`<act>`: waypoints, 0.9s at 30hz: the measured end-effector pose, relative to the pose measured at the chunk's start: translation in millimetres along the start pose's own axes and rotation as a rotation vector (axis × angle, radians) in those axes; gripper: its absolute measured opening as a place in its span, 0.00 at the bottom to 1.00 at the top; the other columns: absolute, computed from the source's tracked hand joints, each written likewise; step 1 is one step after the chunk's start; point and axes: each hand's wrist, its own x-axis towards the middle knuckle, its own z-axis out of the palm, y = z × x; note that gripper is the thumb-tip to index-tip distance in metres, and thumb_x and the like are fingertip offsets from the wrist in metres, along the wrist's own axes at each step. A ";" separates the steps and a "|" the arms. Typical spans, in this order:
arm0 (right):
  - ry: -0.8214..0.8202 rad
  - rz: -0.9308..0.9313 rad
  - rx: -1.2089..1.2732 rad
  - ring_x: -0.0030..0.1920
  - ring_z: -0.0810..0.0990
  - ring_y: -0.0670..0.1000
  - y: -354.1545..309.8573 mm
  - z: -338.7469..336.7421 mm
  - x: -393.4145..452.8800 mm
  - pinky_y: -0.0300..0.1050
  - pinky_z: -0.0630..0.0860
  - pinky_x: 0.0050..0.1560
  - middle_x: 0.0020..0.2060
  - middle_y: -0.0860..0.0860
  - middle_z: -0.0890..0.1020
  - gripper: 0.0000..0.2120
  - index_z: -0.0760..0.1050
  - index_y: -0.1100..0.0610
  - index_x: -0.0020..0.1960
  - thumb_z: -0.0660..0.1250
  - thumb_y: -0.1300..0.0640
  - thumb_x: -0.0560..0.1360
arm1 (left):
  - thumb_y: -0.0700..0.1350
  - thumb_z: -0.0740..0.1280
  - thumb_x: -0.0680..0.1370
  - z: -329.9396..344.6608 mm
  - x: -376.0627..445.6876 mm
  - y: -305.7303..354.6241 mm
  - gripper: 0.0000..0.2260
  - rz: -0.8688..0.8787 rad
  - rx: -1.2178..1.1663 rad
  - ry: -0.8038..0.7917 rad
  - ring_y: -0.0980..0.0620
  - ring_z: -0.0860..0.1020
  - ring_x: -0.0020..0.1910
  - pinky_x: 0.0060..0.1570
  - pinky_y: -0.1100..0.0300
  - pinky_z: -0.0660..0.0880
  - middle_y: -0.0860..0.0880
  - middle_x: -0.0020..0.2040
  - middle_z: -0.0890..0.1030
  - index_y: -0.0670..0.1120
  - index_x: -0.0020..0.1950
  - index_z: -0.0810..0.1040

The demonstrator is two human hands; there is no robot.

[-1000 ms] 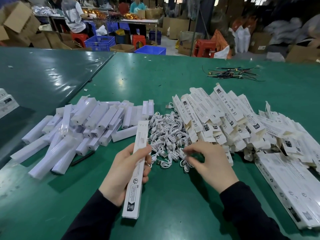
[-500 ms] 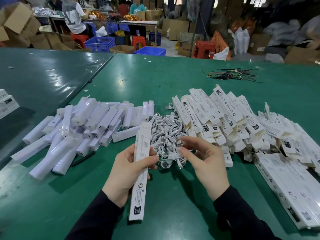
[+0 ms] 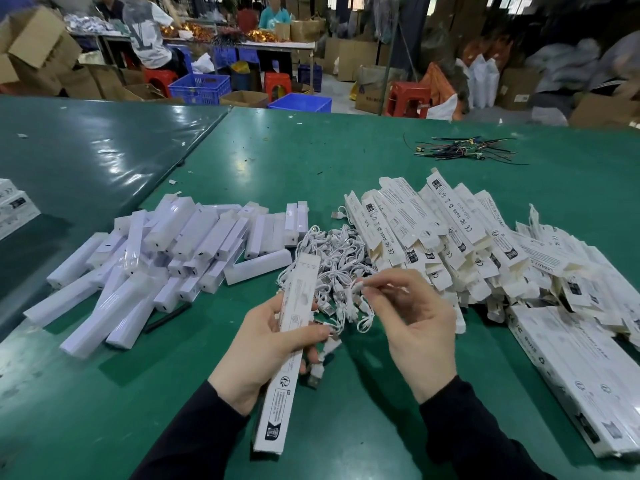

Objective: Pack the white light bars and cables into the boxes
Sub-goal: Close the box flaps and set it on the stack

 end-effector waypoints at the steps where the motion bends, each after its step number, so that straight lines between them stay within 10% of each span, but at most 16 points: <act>1: 0.044 0.068 0.095 0.46 0.85 0.53 -1.8 -0.8 1.9 0.39 0.79 0.48 0.43 0.52 0.85 0.13 0.81 0.52 0.45 0.71 0.70 0.72 | 0.41 0.78 0.59 -0.4 0.0 0.0 0.26 0.003 0.003 0.007 0.50 0.75 0.23 0.21 0.63 0.72 0.43 0.34 0.80 0.38 0.54 0.76; 9: -0.188 0.407 0.426 0.43 0.82 0.50 -8.0 4.8 1.1 0.39 0.79 0.41 0.43 0.54 0.82 0.14 0.82 0.55 0.49 0.75 0.60 0.64 | 0.38 0.78 0.61 -2.3 -0.7 3.2 0.21 -0.006 -0.131 -0.007 0.49 0.80 0.29 0.21 0.64 0.72 0.41 0.36 0.83 0.38 0.50 0.76; 18: -0.262 0.190 0.076 0.43 0.82 0.46 -7.7 6.2 -4.9 0.38 0.78 0.43 0.45 0.49 0.83 0.07 0.84 0.53 0.49 0.74 0.62 0.72 | 0.36 0.77 0.58 -0.4 1.0 1.8 0.22 -0.052 -0.156 0.026 0.50 0.78 0.24 0.20 0.64 0.72 0.42 0.32 0.81 0.38 0.49 0.75; 22: -0.450 0.056 -0.227 0.59 0.77 0.46 -8.4 5.6 -9.3 0.36 0.76 0.52 0.59 0.42 0.76 0.26 0.77 0.47 0.60 0.80 0.48 0.63 | 0.35 0.78 0.54 -2.7 0.7 1.9 0.17 -0.077 -0.173 0.009 0.51 0.73 0.19 0.19 0.64 0.72 0.41 0.30 0.78 0.41 0.40 0.80; 27: -0.463 0.161 -0.214 0.48 0.82 0.47 -11.3 6.5 -8.1 0.49 0.78 0.55 0.48 0.43 0.84 0.22 0.81 0.50 0.57 0.81 0.57 0.65 | 0.33 0.76 0.56 -1.2 -0.2 1.8 0.14 -0.097 -0.164 -0.011 0.51 0.72 0.19 0.19 0.65 0.71 0.39 0.31 0.79 0.40 0.39 0.80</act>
